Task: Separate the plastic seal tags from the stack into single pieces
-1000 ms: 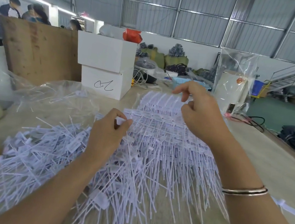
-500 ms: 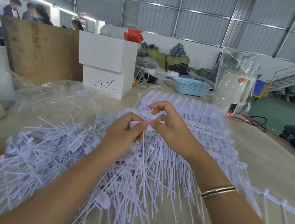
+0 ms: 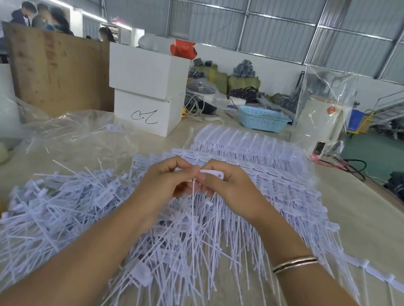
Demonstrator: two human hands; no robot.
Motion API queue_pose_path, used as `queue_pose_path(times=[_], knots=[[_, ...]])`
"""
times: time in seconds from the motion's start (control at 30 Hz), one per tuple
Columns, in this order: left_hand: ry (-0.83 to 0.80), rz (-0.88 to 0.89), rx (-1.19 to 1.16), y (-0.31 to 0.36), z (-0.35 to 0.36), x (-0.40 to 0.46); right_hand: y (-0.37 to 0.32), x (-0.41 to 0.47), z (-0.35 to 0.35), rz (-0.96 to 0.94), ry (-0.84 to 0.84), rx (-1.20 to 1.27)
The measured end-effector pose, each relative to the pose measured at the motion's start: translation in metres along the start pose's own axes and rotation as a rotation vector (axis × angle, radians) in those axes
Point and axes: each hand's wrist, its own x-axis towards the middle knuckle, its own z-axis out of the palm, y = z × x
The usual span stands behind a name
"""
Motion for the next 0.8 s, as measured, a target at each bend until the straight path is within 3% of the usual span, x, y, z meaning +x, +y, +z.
queue_pose_path(times=[0.17,0.33,0.5,0.67,0.8], knots=[[-0.022,-0.182,-0.275,0.008,0.001,0.002,0.0,0.001,0.007,-0.083,0.081,0.039],[0.118,-0.419,-0.583,0.002,-0.007,0.005,-0.012,-0.001,0.006,-0.21,0.194,0.007],[0.153,-0.107,-0.363,0.002,-0.008,0.011,-0.023,-0.001,-0.004,-0.121,0.196,0.027],[0.32,0.177,0.438,-0.001,-0.014,0.012,-0.013,0.004,-0.003,0.12,0.117,0.018],[0.285,0.188,0.849,-0.011,-0.02,0.011,0.002,0.015,0.021,0.205,0.21,0.185]])
